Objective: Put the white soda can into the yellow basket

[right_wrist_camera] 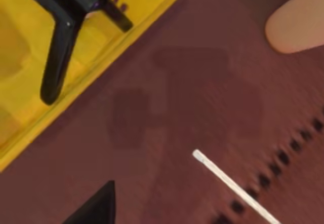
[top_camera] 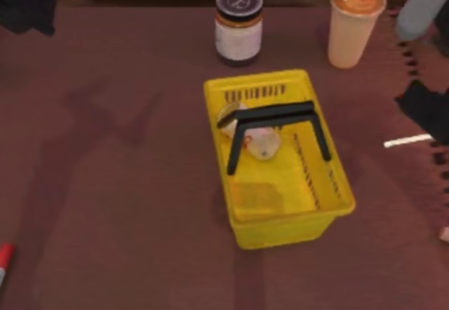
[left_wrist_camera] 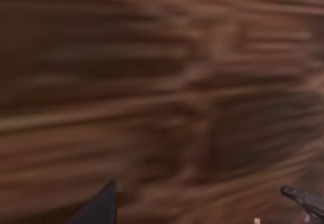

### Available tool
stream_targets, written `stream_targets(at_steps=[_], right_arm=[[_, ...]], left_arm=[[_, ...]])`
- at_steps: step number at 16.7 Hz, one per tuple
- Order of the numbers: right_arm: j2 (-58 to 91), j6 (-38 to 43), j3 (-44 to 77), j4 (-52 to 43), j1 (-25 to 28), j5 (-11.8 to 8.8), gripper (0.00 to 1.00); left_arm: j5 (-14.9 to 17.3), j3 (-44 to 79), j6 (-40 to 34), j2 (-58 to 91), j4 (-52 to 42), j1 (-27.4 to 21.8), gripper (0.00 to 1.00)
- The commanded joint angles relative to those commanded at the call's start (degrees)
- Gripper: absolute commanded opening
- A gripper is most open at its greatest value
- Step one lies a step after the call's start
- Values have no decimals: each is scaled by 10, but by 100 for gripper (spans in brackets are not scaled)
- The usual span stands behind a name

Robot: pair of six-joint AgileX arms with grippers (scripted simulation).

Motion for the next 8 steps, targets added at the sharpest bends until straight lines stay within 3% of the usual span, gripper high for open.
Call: stream_targets(at_steps=[8], right_arm=[[375, -176, 362, -247, 106, 1, 100]], left_arm=[[-218, -262, 31, -399, -182, 40, 100]])
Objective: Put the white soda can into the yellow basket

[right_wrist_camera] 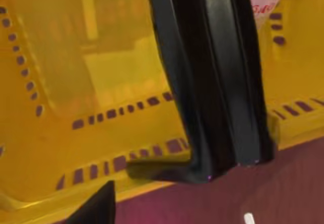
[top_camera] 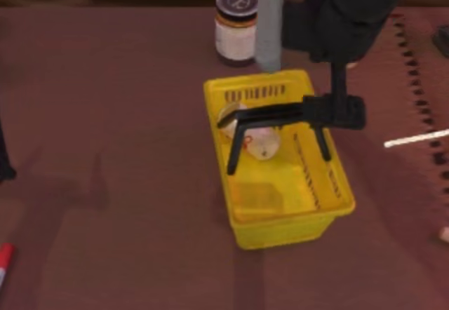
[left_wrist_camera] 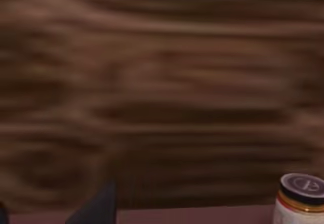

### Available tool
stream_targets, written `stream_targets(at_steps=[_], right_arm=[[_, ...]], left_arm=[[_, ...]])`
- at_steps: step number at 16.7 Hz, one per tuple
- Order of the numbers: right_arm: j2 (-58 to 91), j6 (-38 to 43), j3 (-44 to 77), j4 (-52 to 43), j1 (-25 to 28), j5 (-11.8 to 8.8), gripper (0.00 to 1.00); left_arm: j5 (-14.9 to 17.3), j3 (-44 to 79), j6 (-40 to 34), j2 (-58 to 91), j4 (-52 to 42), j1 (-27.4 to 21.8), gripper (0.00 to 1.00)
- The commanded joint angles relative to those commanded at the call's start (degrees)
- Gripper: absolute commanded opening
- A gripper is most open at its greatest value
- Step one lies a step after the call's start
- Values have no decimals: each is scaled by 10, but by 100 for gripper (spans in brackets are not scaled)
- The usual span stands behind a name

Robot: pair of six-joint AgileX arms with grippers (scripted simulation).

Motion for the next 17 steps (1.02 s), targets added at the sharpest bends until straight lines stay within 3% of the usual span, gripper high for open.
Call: stream_targets(at_steps=[4, 7, 17], right_arm=[[120, -57, 118, -78, 34, 1, 100], [170, -80, 168, -111, 49, 1, 100], [177, -86, 158, -100, 52, 1, 100]], left_arm=[[-71, -105, 25, -132, -66, 9, 100], [-100, -151, 39, -181, -95, 11, 100], [-107, -163, 42, -193, -101, 12, 100]])
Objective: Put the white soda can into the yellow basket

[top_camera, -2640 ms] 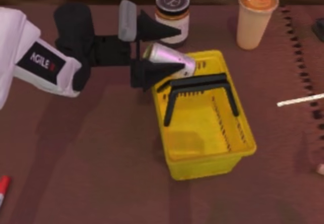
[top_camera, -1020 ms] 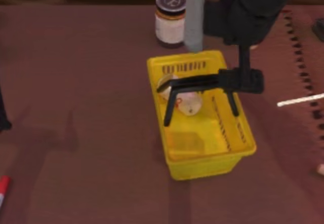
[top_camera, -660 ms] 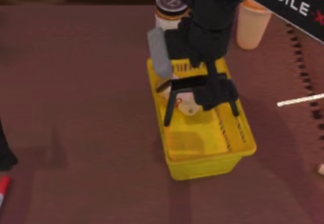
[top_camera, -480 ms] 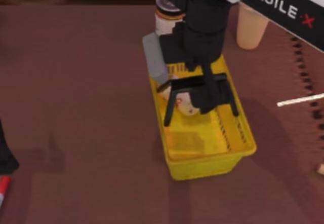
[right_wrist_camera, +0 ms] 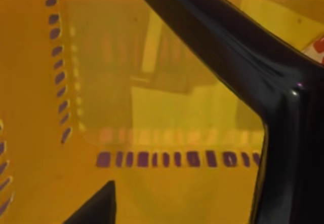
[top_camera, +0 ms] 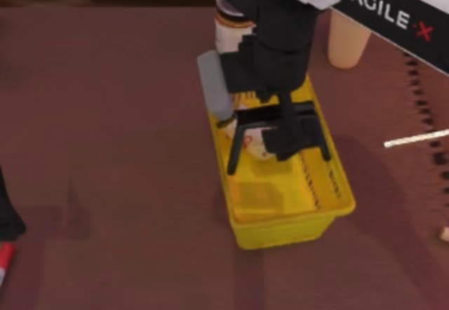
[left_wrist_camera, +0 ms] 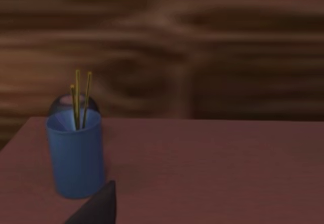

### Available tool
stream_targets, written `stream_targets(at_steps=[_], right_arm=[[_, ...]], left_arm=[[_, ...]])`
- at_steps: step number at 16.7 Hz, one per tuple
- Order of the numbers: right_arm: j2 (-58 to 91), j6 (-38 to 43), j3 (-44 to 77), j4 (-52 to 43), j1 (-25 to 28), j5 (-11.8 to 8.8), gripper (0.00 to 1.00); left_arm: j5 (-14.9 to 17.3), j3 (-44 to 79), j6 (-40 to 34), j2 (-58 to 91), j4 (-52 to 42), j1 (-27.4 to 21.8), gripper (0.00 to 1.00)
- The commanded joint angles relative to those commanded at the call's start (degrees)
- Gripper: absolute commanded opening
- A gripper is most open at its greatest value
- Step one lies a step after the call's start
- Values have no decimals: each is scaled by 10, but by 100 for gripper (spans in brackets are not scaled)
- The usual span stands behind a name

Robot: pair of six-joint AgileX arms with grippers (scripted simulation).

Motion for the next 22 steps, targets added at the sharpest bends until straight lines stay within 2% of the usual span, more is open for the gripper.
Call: stream_targets(at_steps=[7, 20, 22], right_arm=[[-5, 1, -38, 33, 1, 0, 100], [-5, 1, -38, 33, 1, 0, 2], [-5, 1, -38, 33, 1, 0, 0]], left_arm=[[0, 0, 0, 0, 0, 0, 100], [0, 0, 0, 0, 0, 0, 100], [0, 0, 0, 0, 0, 0, 100]])
